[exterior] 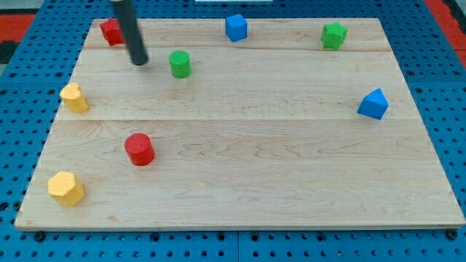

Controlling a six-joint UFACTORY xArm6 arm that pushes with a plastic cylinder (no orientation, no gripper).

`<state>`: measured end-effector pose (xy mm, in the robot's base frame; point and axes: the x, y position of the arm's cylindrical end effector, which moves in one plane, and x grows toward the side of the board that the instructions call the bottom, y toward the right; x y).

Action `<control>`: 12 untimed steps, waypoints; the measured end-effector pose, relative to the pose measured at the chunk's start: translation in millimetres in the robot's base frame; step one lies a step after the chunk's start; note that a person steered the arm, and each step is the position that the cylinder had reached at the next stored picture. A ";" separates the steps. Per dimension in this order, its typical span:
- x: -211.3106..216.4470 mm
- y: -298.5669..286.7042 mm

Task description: Push the green circle towards the bottom right

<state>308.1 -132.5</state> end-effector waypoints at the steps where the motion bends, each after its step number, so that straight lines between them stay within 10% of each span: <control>1: 1.2 79.6; 5: 134.6 143.3; 10: 128.4 166.3; 12: 214.6 226.9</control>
